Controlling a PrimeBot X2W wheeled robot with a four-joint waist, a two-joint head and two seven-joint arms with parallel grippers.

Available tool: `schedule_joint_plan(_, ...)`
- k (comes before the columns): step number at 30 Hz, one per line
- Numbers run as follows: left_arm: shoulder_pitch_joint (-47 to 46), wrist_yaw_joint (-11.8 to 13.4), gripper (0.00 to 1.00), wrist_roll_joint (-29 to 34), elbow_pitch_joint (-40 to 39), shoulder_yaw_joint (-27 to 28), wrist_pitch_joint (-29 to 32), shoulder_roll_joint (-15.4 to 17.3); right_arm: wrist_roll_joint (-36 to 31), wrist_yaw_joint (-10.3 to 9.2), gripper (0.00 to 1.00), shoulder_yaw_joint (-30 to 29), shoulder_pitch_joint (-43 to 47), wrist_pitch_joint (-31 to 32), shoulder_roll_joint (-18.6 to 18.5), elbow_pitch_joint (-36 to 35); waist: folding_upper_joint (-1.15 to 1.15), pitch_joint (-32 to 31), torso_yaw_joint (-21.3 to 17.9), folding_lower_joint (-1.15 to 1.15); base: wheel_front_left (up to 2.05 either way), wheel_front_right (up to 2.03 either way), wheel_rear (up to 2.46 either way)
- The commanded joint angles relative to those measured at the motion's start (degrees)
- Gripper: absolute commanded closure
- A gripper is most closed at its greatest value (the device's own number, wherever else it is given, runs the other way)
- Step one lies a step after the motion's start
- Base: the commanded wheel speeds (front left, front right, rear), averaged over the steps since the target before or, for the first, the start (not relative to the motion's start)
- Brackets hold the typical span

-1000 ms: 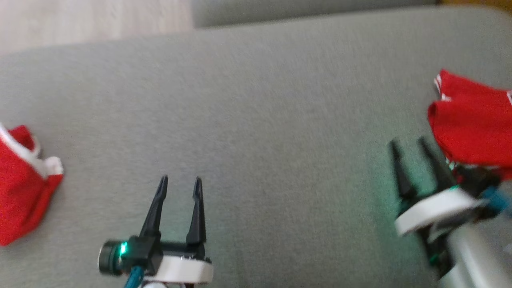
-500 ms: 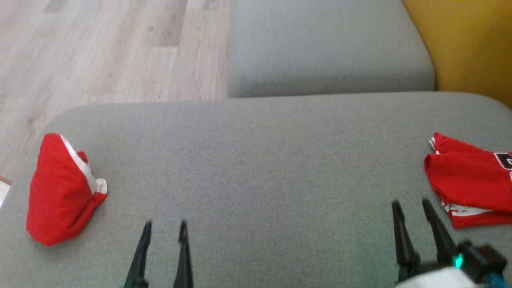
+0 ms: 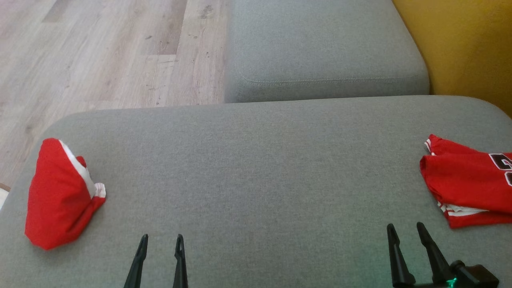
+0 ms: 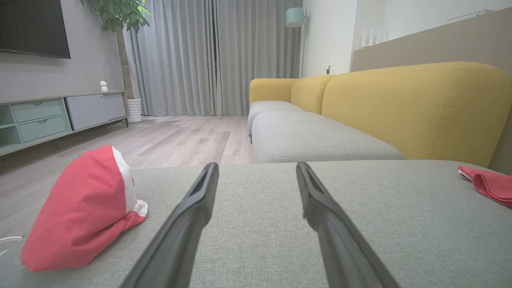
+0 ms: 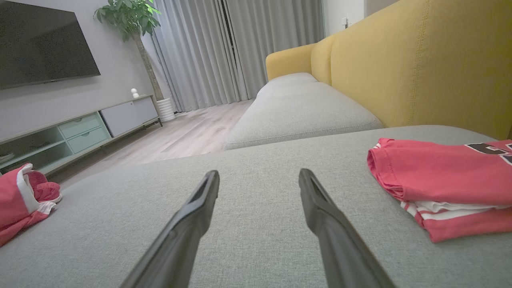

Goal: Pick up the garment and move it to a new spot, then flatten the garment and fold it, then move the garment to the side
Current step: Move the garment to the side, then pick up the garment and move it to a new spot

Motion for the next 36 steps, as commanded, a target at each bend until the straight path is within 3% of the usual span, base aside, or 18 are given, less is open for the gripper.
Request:
schedule_joint_plan(1, -2.4, -0.1, 0.0, 0.6, -1.6, 2.0, -0.3, -0.5, -0.3, -0.04, 0.0, 0.9, -2.7, -0.6, -0.3, -2.0, 0.0, 0.0, 0.0, 0.0, 0.0, 0.0, 0.0)
schedule_joint_plan(10, -3.1, -0.5, 0.0, 1.0, -1.1, 2.7, -0.3, -0.6, 0.1, -0.04, 0.0, 0.8, -2.1, -0.6, -0.1, -2.0, 0.0, 0.5, 2.3, 0.0, 0.0, 0.0, 0.0)
schedule_joint_plan(27, -3.9, 0.1, 0.0, 1.6, -1.5, 7.3, -0.3, -0.6, -0.1, -0.04, 0.0, 1.5, -3.4, -0.6, 0.0, -2.5, 0.0, 4.4, 21.5, 0.0, 0.0, 0.0, 0.0)
schedule_joint_plan(36, -4.8, 0.2, 0.0, 1.9, -2.8, 9.5, -0.3, -0.5, -0.7, -0.04, 0.0, 1.0, -3.7, -0.6, -1.6, -3.2, 0.0, 7.5, 25.3, 0.0, 0.0, 0.0, 0.0)
